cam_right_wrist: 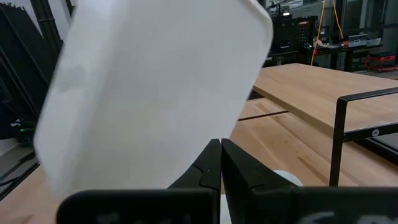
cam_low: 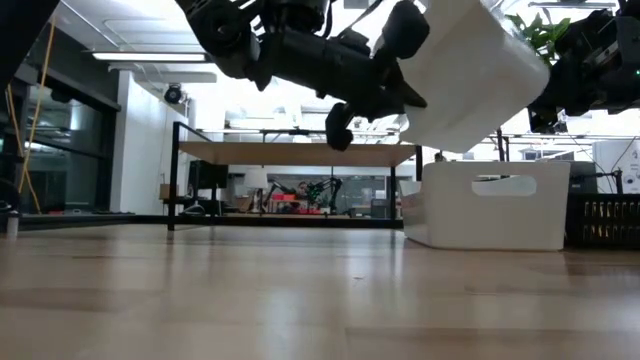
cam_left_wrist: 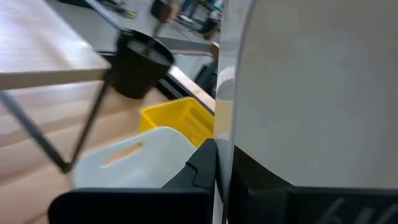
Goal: Stack baskets on shelf by color
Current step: Stack the top left white bin on the top right white bin
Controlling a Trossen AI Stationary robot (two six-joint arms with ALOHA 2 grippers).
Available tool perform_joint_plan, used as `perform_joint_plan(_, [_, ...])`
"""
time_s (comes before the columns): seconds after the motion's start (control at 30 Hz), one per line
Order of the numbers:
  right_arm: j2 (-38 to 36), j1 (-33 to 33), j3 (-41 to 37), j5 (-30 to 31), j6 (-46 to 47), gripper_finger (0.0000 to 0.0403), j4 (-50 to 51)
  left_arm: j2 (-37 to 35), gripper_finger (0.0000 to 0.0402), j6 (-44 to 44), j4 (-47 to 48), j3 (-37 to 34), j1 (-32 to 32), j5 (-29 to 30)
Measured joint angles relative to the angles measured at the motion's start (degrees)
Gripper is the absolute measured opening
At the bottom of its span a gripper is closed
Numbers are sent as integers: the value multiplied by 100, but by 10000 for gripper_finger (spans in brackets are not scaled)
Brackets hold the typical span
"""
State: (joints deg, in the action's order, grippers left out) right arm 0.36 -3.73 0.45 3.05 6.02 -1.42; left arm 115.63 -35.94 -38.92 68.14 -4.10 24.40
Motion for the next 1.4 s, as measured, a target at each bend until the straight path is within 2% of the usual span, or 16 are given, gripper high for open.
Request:
perform_joint_plan(0.3, [2, 0, 0, -2, 0, 0, -1, 658, 0, -82, -537, 192, 46, -316])
perform_joint_plan(0.6, [0, 2, 2, -2, 0, 0, 1, 978, 0, -39, -396, 542, 48, -483])
perform_joint_plan(0.83, [0, 0, 0, 0, -1, 0, 4, 792, 0, 7, 430, 540, 56, -401])
perform_joint_plan(1.2, [-4, 0, -1, -2, 0, 0, 0, 318, 0, 382, 1825, 538, 303, 201])
perform_joint_plan(1.4, [0, 0, 1, -2, 0, 0, -1, -39, 0, 460, 2550, 524, 348, 153])
